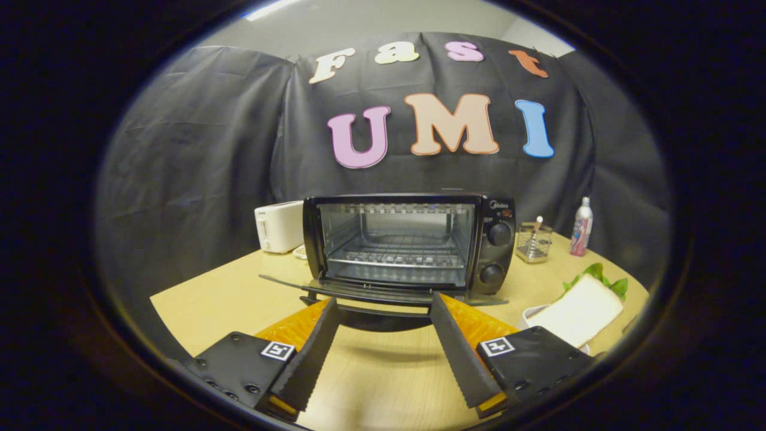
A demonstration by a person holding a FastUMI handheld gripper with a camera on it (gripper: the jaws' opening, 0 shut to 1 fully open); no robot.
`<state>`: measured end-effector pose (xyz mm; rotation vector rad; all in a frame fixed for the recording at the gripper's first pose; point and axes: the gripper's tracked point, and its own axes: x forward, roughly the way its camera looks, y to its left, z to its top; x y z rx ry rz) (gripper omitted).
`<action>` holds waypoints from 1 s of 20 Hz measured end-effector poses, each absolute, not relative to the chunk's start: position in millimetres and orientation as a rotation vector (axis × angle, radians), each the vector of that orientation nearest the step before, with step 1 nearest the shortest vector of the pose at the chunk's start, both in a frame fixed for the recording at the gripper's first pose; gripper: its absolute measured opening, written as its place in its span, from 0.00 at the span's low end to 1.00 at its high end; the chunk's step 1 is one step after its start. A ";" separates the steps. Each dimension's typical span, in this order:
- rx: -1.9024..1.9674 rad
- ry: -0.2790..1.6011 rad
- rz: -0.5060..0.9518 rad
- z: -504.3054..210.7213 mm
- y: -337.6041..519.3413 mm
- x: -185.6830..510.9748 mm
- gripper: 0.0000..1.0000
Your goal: Open the toaster oven, put the food inside, and close the toaster oven door.
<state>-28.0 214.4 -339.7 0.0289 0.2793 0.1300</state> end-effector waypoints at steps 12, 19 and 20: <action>0.143 0.588 0.193 -407.4 219.7 -54.8 0.87; 0.172 0.647 0.186 -425.5 218.8 -57.1 0.78; 0.173 0.645 0.186 -426.1 219.2 -57.4 0.78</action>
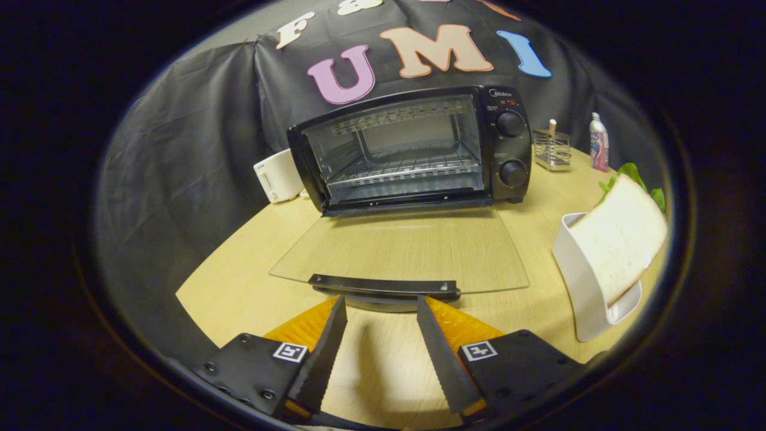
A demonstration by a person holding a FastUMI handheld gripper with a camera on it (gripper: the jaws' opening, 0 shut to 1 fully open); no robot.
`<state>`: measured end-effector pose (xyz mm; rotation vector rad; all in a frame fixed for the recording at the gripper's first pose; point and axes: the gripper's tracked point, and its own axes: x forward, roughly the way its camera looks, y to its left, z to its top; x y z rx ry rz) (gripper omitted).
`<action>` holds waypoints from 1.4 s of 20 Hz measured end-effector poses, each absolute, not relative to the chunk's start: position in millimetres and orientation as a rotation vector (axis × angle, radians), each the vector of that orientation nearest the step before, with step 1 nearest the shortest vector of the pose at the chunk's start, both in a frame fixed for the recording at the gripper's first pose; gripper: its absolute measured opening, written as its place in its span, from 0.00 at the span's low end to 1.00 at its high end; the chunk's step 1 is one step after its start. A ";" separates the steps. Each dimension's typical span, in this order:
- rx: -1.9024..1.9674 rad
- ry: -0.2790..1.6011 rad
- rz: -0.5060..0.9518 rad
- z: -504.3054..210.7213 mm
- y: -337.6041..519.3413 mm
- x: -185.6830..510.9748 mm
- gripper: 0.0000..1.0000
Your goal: Open the toaster oven, put the food inside, and close the toaster oven door.
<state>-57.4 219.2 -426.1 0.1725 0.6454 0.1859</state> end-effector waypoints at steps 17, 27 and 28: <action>0.189 0.501 0.378 -296.6 137.1 -59.4 0.79; 0.323 0.909 0.209 -281.0 -31.0 -57.1 0.79; 0.331 0.953 0.174 -292.3 -44.6 -59.6 0.79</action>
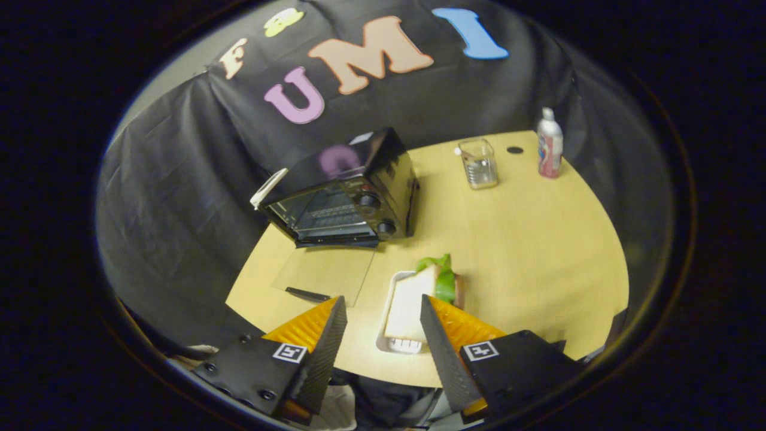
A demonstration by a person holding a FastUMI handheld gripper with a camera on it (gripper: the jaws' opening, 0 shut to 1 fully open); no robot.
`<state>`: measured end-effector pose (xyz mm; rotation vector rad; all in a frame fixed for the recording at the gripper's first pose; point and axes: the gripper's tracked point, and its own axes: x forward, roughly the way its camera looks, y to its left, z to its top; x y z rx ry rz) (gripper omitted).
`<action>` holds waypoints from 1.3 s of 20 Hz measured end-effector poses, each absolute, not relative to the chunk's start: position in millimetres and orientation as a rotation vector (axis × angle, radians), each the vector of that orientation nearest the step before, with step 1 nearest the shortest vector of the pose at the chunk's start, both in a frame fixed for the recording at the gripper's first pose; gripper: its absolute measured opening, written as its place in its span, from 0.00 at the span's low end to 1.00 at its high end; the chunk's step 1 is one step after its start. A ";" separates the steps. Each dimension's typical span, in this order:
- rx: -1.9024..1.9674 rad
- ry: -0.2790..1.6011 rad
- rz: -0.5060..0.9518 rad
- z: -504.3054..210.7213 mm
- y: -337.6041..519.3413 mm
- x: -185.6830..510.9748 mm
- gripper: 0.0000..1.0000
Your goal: Open the toaster oven, put the food inside, and close the toaster oven door.
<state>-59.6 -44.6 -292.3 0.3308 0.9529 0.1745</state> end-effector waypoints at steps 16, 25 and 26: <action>0.506 1.115 0.235 -377.0 -24.3 -69.6 0.53; 0.419 0.897 0.203 -339.9 -5.6 -71.2 0.37; 0.442 0.865 0.191 -334.4 -2.2 -66.3 0.33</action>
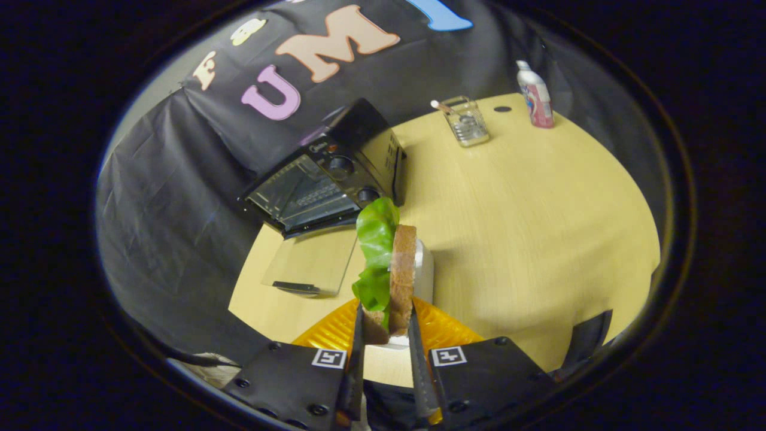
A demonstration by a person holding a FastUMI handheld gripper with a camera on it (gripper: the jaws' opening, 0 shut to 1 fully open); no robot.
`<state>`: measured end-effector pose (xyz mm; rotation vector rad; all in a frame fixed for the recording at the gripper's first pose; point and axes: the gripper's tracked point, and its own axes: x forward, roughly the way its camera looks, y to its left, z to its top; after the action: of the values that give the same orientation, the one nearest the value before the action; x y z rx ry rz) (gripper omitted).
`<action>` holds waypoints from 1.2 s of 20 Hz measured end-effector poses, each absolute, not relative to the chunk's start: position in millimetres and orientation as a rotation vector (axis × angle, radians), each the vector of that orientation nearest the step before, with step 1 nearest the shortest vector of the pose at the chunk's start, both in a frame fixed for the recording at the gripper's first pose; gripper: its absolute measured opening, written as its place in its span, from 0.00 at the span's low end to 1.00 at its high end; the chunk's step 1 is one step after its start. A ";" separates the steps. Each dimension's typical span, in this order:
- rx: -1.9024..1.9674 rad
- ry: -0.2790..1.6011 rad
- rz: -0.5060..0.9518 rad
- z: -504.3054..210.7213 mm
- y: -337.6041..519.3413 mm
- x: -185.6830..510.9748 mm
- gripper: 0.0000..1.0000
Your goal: Open the toaster oven, put the food inside, and close the toaster oven door.
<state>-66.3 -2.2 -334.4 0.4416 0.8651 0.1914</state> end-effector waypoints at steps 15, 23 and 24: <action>0.933 0.614 0.522 -301.1 194.8 7.0 0.26; 1.024 0.560 0.330 -338.9 237.0 86.6 0.26; 1.030 0.547 0.306 -341.0 236.6 97.3 0.26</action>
<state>97.3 236.6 -341.0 1.0296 0.5467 0.3065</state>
